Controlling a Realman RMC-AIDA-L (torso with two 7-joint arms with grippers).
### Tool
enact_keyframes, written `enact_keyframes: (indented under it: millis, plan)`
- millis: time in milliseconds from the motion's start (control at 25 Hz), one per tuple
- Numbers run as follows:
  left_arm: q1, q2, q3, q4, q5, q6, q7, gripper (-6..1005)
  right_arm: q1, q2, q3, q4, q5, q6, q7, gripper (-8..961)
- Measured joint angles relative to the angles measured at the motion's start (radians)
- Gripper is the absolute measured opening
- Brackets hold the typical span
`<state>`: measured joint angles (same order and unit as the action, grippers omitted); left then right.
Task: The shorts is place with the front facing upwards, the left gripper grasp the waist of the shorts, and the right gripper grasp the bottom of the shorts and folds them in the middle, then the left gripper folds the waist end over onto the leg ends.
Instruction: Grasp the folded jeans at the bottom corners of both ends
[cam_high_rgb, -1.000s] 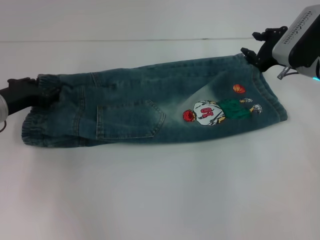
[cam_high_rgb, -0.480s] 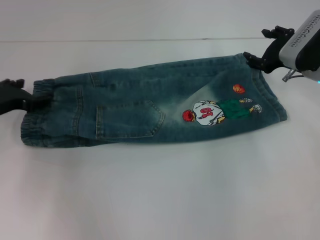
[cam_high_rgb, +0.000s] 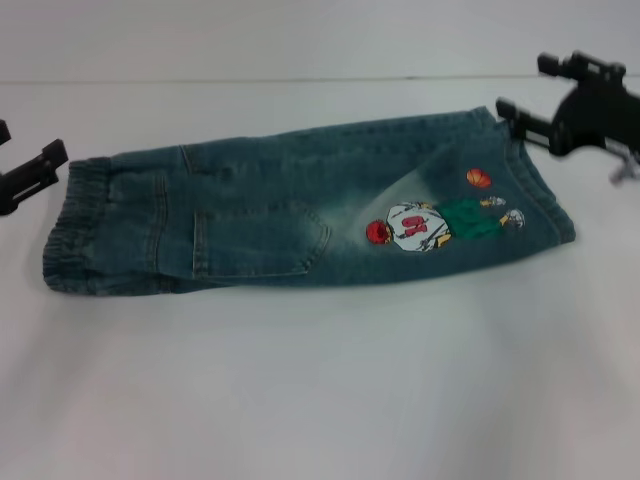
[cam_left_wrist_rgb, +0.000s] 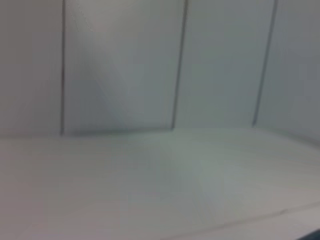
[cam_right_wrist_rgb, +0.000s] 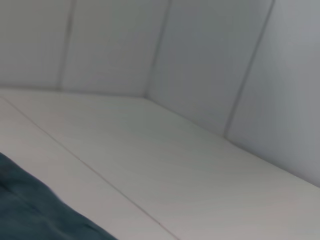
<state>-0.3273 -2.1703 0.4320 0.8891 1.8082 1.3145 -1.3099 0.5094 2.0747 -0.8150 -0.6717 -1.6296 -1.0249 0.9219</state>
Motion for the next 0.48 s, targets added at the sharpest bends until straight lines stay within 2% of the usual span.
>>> enact_keyframes:
  millis: [160,280,400,480]
  plan:
    - [0.037,0.001,-0.123,-0.103,-0.077,0.173,0.112,844,-0.077,-0.025,-0.006,-0.019,-0.019,-0.253,0.060,746]
    - [0.053,0.002,-0.204,-0.175,-0.087,0.223,0.186,843,-0.118,-0.039,-0.002,-0.023,-0.074,-0.418,0.073,745]
    - [0.070,0.003,-0.262,-0.256,-0.094,0.229,0.272,843,-0.162,-0.042,0.005,-0.027,-0.091,-0.504,0.061,744]
    - [0.080,0.003,-0.276,-0.288,-0.096,0.225,0.318,842,-0.191,-0.031,0.011,-0.027,-0.094,-0.512,0.043,743]
